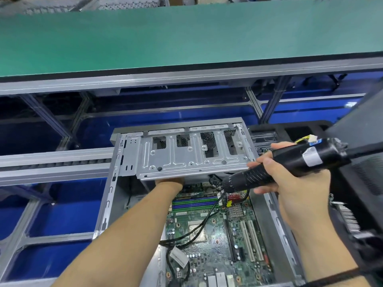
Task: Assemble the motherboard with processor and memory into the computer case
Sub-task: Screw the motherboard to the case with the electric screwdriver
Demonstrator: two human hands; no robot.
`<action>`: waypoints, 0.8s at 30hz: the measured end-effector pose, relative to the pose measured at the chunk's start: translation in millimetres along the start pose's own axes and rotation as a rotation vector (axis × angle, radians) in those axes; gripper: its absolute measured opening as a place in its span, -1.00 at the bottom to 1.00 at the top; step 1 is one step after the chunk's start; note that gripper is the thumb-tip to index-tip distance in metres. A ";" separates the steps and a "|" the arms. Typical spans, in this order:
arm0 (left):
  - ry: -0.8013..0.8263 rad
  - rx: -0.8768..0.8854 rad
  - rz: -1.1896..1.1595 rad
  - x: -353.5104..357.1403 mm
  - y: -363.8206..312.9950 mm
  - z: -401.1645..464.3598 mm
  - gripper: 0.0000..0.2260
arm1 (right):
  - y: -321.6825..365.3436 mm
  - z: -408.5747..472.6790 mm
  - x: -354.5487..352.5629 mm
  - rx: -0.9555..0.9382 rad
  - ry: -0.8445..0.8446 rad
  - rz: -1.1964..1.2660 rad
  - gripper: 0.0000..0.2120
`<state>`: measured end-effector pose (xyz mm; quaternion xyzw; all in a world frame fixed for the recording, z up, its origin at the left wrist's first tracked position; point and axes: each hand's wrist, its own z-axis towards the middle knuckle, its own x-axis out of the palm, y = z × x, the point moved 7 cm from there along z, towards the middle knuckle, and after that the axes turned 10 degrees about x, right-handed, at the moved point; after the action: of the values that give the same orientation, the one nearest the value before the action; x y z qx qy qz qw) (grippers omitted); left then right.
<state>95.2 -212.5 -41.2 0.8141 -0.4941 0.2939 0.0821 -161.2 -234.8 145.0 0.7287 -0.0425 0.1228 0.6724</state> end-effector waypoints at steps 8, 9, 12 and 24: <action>-0.071 -0.011 0.032 -1.8 2.6 4.7 -0.71 | -2.4 3.5 1.6 0.014 0.002 0.008 -0.74; -0.076 -0.026 0.020 -0.7 4.1 6.1 -0.70 | -3.0 3.6 1.9 0.018 0.003 0.011 -0.74; -0.081 -0.055 -0.015 0.4 7.3 9.1 -0.62 | -2.8 3.7 1.3 0.020 0.001 0.011 -0.75; -0.013 -0.004 -0.034 -2.6 10.9 0.4 -0.70 | -0.4 5.5 -3.3 0.011 -0.010 -0.001 -0.76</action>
<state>85.2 -216.1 -44.8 0.8241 -0.4815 0.2861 0.0853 -163.6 -240.6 143.6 0.7330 -0.0449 0.1190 0.6683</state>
